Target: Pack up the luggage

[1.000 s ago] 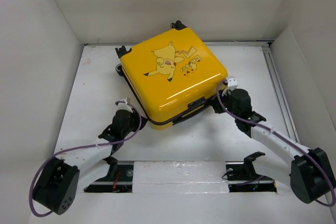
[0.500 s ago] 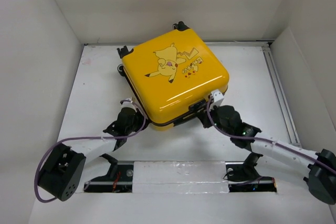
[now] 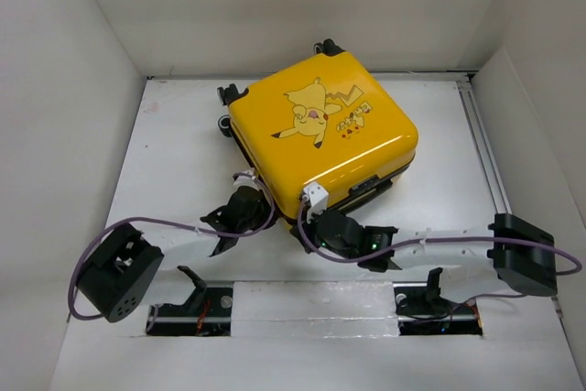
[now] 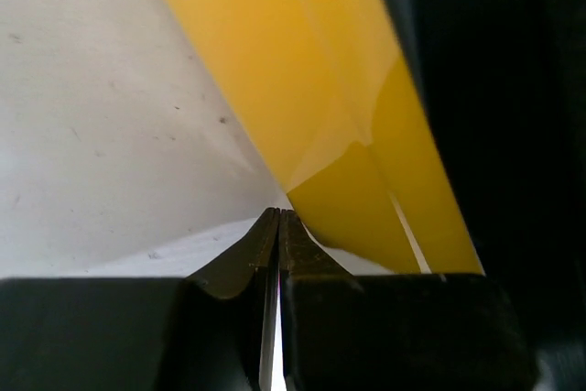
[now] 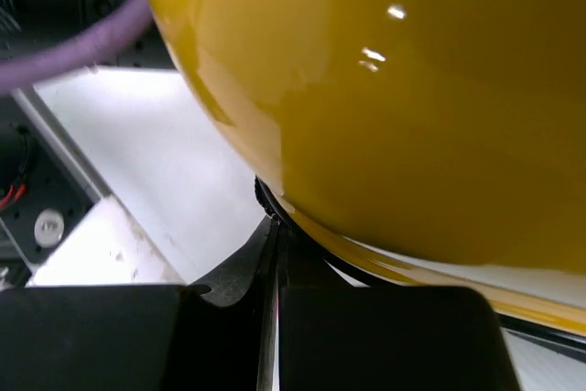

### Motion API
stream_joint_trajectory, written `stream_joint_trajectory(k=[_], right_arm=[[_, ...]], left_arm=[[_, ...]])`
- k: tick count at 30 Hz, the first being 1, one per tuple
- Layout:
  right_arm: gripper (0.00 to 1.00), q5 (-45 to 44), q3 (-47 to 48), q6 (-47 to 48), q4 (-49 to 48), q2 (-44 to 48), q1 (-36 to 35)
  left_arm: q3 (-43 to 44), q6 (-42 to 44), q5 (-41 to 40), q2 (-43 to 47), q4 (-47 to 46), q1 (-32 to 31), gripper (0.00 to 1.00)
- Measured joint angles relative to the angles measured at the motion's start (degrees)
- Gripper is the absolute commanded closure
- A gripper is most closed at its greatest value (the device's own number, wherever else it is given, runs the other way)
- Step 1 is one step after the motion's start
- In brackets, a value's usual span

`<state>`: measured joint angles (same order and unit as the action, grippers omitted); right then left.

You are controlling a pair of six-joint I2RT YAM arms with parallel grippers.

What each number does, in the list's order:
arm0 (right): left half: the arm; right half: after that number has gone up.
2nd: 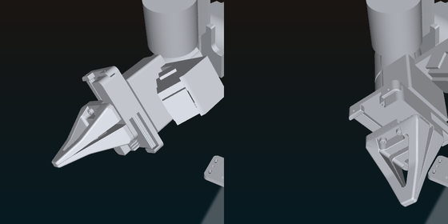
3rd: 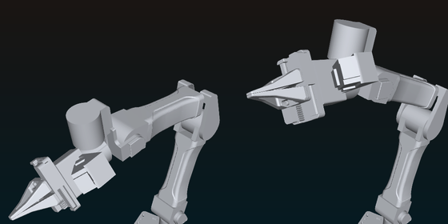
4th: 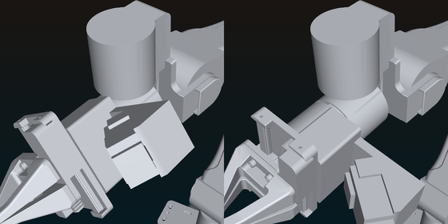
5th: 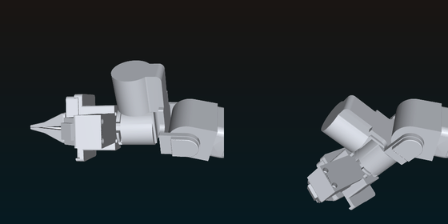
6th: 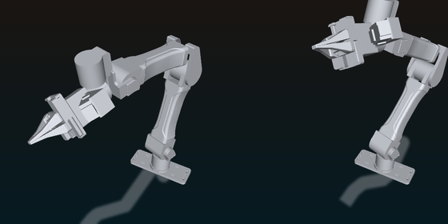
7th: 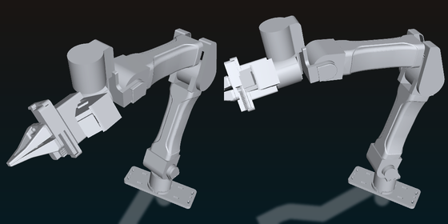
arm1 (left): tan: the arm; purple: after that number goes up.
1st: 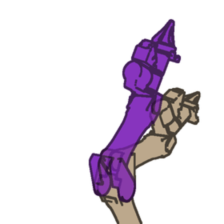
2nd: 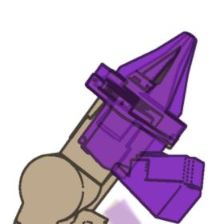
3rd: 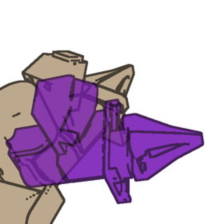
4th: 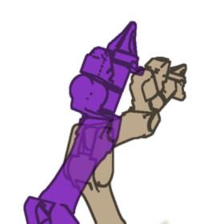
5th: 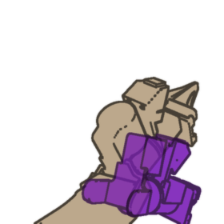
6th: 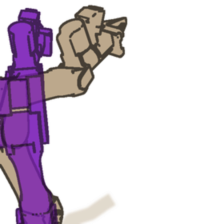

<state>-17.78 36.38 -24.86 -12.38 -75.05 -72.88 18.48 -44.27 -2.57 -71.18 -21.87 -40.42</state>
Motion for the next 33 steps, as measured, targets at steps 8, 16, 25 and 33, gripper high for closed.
stream_joint_trajectory(k=[8, 16, 25, 33], right_arm=[[1.00, 1.9, -1.4, 0.4, -2.6, 1.1, 4.0], [1.00, 8.7, -7.7, 0.1, 0.8, 12.0, 11.5], [1.00, 11.7, -7.7, 0.7, 0.8, 12.0, 12.2], [1.00, 12.9, -7.7, 0.6, -0.6, 10.8, 12.1]], left_arm=[[0.5, 1.0, -2.8, 3.3, 3.1, 0.8, 0.48], [2.8, -4.1, -2.2, 16.3, -6.0, 22.9, 0.19], [23.1, -19.2, 9.3, -14.9, -21.0, 37.0, 0.05], [39.0, -26.0, 15.1, -31.8, -22.3, 38.7, 0.06]])
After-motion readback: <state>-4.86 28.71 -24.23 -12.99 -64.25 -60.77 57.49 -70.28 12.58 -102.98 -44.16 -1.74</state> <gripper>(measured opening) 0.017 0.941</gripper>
